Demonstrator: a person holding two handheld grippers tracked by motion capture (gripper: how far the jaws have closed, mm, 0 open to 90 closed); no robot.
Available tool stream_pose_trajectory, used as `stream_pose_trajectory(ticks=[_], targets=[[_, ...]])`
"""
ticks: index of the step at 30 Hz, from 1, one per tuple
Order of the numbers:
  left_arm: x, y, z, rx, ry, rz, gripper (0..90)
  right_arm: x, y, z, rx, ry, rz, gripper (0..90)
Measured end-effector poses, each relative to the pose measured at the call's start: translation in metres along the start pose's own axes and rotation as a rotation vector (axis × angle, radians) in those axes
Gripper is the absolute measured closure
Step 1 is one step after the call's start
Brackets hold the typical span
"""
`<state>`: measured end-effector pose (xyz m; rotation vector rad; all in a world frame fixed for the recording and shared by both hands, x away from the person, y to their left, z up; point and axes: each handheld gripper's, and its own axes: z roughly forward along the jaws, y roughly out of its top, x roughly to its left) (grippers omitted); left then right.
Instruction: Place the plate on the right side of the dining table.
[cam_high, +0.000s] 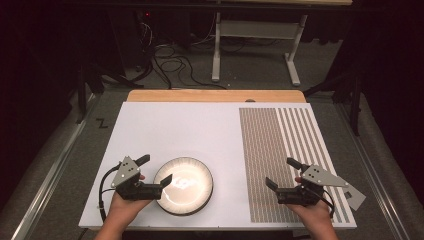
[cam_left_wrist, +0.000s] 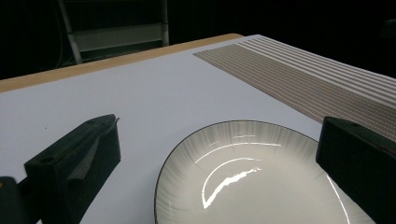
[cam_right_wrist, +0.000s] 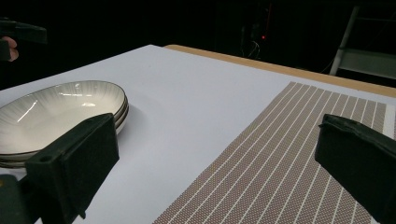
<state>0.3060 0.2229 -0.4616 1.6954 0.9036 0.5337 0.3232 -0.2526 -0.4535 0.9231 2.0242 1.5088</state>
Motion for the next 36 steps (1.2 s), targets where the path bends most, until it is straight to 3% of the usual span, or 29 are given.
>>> stream_pose_trajectory(ticks=[24, 36], targets=[[0.002, -0.001, 0.000, 0.006, -0.008, -0.005, 0.6, -0.001, -0.002, 0.001, 0.008, -0.010, -0.003, 0.0], [0.012, -0.003, -0.002, -0.004, -0.004, -0.037, 1.7, 0.003, -0.003, 0.007, 0.027, -0.015, -0.010, 2.7]])
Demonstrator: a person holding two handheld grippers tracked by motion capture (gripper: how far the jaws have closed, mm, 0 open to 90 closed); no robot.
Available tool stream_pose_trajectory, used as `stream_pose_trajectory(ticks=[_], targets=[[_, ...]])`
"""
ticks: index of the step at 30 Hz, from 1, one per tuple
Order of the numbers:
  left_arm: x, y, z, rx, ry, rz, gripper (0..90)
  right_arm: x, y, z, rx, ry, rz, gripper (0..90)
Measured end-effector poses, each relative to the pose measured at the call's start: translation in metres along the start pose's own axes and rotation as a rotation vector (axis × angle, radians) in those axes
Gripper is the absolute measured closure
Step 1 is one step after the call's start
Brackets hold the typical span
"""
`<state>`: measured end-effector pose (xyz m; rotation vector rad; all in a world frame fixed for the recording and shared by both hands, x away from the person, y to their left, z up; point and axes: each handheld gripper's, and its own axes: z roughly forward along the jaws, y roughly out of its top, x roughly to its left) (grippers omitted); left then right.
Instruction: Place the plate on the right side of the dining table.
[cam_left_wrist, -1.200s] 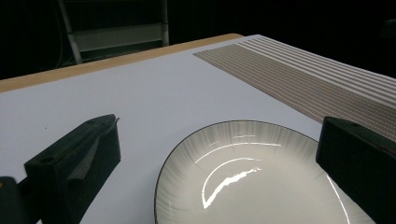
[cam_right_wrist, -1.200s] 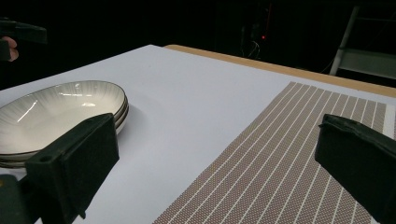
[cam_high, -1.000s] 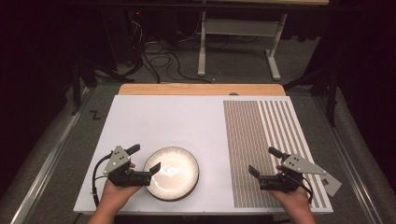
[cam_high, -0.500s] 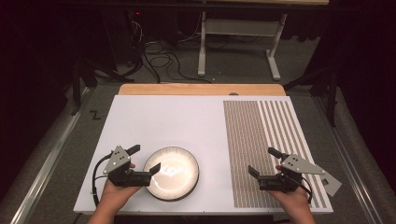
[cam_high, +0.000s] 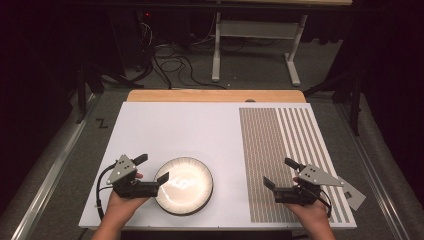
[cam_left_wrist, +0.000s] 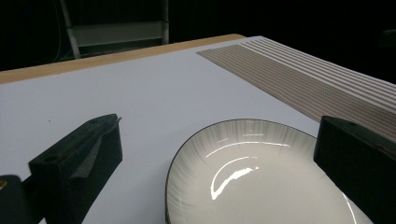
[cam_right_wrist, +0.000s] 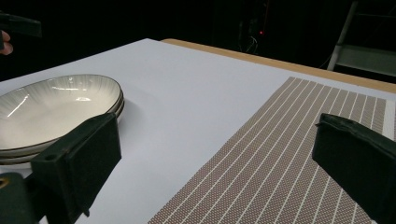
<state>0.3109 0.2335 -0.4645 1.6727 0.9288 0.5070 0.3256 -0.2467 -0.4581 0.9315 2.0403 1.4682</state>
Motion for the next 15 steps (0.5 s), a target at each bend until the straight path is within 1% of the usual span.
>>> stream_pose_trajectory(ticks=[1, 2, 3, 4, 5, 6, 8, 10, 12, 13, 14, 15], targets=[[0.001, 0.000, -0.001, 0.002, 0.001, 0.000, 1.7, 0.000, 0.000, 0.000, 0.000, 0.000, 0.000, 2.7], [0.002, 0.000, -0.002, -0.003, 0.002, -0.005, 1.7, 0.002, 0.000, 0.001, 0.005, 0.001, 0.001, 5.4], [0.004, 0.001, -0.003, -0.004, 0.003, -0.005, 1.7, 0.002, 0.000, 0.001, 0.005, 0.001, 0.001, 5.4], [0.005, 0.001, -0.004, -0.003, 0.008, -0.001, 1.8, 0.002, 0.000, 0.001, 0.004, 0.006, -0.001, 7.3], [0.006, 0.001, -0.005, -0.001, 0.013, 0.000, 1.8, 0.004, 0.000, 0.003, 0.002, 0.011, -0.005, 12.7], [0.007, 0.001, -0.005, 0.004, 0.016, 0.003, 1.8, 0.006, 0.000, 0.004, 0.004, 0.013, -0.001, 14.9], [0.009, 0.000, -0.005, 0.007, 0.026, 0.005, 1.8, 0.006, 0.000, 0.005, 0.004, 0.015, -0.002, 15.6], [0.011, 0.000, -0.005, 0.006, 0.030, 0.002, 1.8, 0.011, 0.001, 0.010, 0.008, 0.030, 0.000, 18.1], [0.012, -0.001, -0.005, 0.009, 0.033, 0.007, 1.8, 0.014, 0.001, 0.012, 0.007, 0.030, 0.000, 19.1], [0.013, -0.001, -0.005, 0.015, 0.035, 0.012, 1.8, 0.016, 0.002, 0.015, 0.014, 0.036, -0.001, 21.0], [0.013, -0.002, -0.005, 0.013, 0.038, 0.013, 1.8, 0.020, 0.004, 0.019, 0.018, 0.044, 0.003, 24.8], [0.013, -0.002, -0.005, 0.013, 0.038, 0.013, 1.8, 0.020, 0.004, 0.019, 0.018, 0.044, 0.003, 24.8]])
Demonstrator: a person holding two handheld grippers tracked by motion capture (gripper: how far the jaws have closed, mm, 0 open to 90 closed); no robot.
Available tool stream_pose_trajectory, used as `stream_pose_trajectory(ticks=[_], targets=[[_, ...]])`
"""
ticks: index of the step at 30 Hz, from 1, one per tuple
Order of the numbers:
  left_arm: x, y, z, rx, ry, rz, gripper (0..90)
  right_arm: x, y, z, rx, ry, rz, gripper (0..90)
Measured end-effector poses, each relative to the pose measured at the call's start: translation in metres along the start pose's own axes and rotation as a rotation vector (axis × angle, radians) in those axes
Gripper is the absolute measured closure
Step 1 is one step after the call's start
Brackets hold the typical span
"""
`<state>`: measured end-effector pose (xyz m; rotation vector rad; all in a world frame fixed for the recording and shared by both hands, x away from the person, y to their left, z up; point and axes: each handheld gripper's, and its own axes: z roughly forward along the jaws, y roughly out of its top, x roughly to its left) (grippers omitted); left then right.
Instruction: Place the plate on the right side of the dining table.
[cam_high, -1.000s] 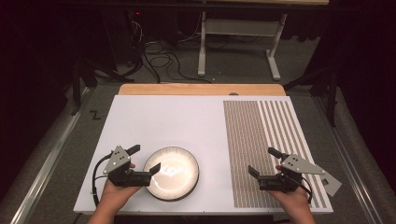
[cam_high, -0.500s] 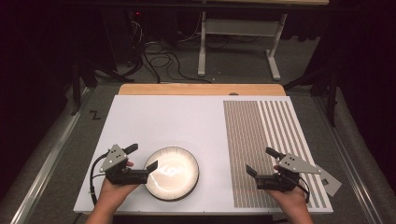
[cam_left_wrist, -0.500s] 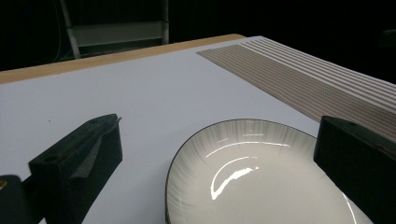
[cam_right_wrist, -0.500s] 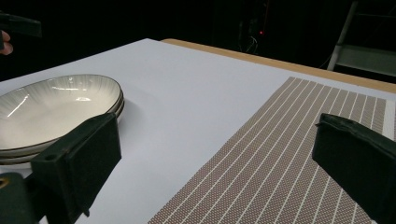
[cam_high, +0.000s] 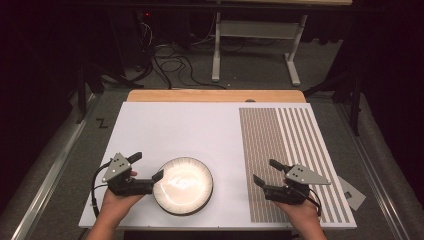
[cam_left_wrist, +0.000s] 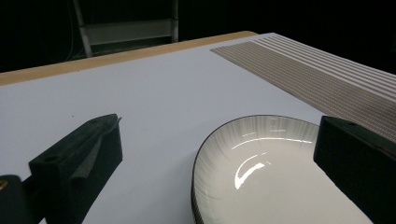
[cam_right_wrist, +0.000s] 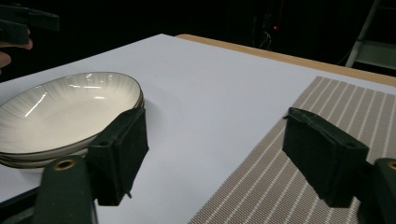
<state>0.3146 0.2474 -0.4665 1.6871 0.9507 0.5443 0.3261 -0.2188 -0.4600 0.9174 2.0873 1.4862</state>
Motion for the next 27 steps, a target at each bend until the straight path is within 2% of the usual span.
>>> stream_pose_trajectory(ticks=[4, 8, 10, 12, 15, 22, 27], targets=[[0.003, 0.000, -0.002, -0.012, 0.008, -0.017, 1.9, 0.010, 0.005, 0.014, 0.018, 0.032, 0.000, 35.3], [0.005, -0.001, -0.002, -0.010, 0.012, -0.018, 2.9, 0.018, 0.010, 0.021, 0.037, 0.028, -0.015, 40.1], [0.005, -0.001, -0.002, -0.010, 0.015, -0.016, 2.9, 0.024, 0.014, 0.028, 0.054, 0.035, -0.018, 47.0], [0.006, -0.001, -0.001, -0.011, 0.016, -0.019, 2.9, 0.025, 0.016, 0.030, 0.056, 0.038, -0.030, 48.9], [0.007, -0.002, 0.000, -0.010, 0.013, -0.028, 2.9, 0.028, 0.018, 0.036, 0.065, 0.051, -0.013, 55.0], [0.010, -0.003, -0.001, -0.017, 0.018, -0.042, 3.6, 0.039, 0.023, 0.050, 0.078, 0.081, -0.034, 66.6], [0.011, -0.005, -0.003, -0.014, 0.020, -0.039, 3.7, 0.045, 0.030, 0.063, 0.096, 0.109, -0.015, 73.6]])
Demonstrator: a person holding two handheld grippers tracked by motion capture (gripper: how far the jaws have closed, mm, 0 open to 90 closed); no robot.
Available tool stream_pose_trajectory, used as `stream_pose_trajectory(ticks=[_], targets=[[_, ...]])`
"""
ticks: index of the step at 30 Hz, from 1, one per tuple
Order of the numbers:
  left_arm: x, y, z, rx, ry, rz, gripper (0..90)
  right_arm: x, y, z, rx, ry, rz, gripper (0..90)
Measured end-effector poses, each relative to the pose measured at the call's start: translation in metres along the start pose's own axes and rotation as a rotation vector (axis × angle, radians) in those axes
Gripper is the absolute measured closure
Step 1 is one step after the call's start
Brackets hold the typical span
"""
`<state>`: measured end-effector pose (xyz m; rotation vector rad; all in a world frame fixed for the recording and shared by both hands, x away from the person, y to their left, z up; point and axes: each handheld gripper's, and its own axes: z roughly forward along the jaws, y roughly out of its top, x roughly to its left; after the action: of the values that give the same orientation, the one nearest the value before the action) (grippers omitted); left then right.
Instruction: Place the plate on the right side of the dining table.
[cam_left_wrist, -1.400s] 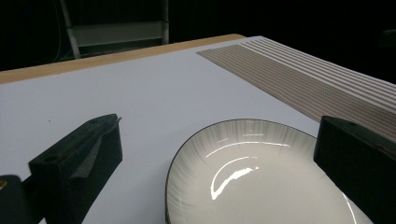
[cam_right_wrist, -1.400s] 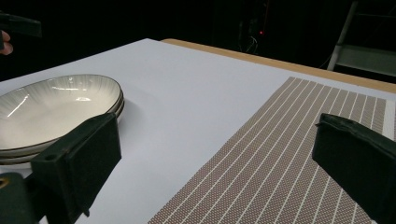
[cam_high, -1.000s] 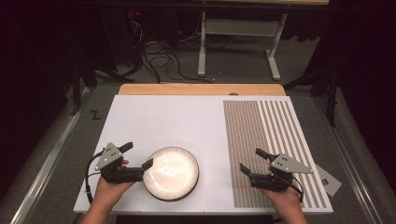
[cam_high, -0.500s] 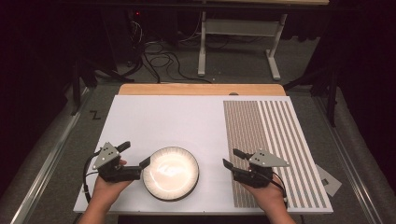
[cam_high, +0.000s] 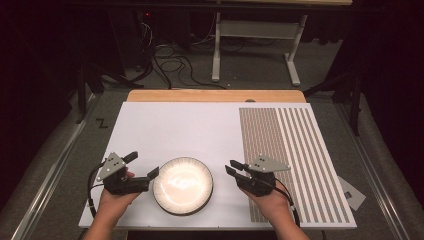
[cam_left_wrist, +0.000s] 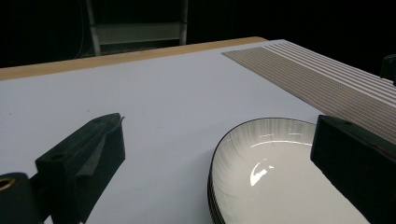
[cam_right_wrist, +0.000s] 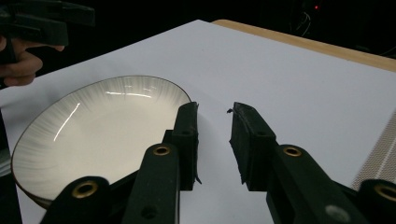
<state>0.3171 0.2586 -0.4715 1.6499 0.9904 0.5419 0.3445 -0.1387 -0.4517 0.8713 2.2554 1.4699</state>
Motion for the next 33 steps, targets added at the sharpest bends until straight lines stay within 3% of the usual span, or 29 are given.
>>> stream_pose_trajectory(ticks=[4, 6, 10, 19, 24, 33], targets=[[0.000, -0.004, 0.001, 0.003, -0.010, -0.012, 3.1, 0.003, 0.009, 0.011, 0.002, 0.005, 0.011, 79.2], [-0.001, -0.004, 0.001, 0.021, -0.009, 0.009, 2.9, 0.005, 0.011, 0.015, 0.008, 0.010, 0.014, 81.6], [-0.001, -0.006, 0.002, 0.029, -0.005, 0.021, 2.2, 0.012, 0.006, 0.020, 0.029, 0.031, -0.021, 89.6], [0.001, -0.008, -0.002, 0.014, 0.010, 0.027, 1.6, 0.029, -0.016, 0.024, 0.108, 0.097, -0.048, 90.0], [-0.002, -0.007, -0.003, 0.013, 0.014, 0.046, 1.0, 0.031, -0.020, 0.028, 0.142, 0.105, -0.054, 90.0], [0.001, -0.005, -0.007, -0.012, 0.023, 0.015, 0.7, 0.031, -0.024, 0.035, 0.174, 0.102, -0.070, 90.0]])
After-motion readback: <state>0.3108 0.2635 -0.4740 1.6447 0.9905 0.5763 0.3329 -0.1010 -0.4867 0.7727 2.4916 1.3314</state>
